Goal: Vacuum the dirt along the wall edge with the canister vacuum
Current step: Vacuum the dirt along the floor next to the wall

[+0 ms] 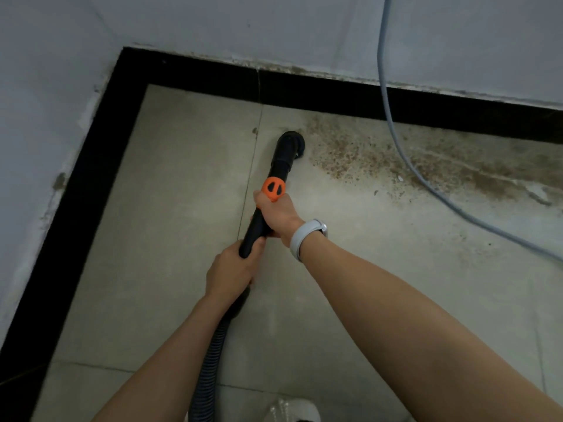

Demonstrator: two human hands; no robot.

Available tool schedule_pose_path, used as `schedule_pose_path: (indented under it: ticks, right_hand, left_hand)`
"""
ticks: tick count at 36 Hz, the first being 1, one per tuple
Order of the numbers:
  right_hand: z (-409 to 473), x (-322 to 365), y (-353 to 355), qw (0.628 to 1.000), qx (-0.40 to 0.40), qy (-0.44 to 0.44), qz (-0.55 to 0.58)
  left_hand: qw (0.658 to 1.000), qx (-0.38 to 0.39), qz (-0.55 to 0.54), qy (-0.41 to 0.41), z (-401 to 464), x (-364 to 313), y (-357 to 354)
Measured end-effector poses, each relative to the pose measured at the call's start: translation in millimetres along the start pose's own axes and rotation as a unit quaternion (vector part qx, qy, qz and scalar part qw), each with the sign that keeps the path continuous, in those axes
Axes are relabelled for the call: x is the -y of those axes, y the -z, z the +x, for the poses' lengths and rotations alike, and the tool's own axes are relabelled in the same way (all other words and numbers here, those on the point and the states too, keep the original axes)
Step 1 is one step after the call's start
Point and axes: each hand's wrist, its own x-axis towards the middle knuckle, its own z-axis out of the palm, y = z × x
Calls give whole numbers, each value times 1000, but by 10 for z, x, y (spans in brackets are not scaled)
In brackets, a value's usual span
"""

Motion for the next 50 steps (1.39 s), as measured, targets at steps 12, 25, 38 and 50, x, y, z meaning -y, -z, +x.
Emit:
schedule_pose_path:
  ticks: [12, 25, 38, 50]
  right_hand:
    - [342, 473, 23, 996, 48, 23, -72]
    - [441, 449, -7, 987, 144, 5, 65]
    - [166, 219, -298, 992, 111, -12, 58]
    - [-213, -331, -517, 993, 106, -24, 35]
  left_hand:
    - [998, -35, -59, 12, 334, -456, -11]
    - [985, -133, 112, 16, 297, -496, 117]
    - [990, -104, 95, 14, 24, -220, 354]
    - [994, -81, 70, 33, -461, 353, 320]
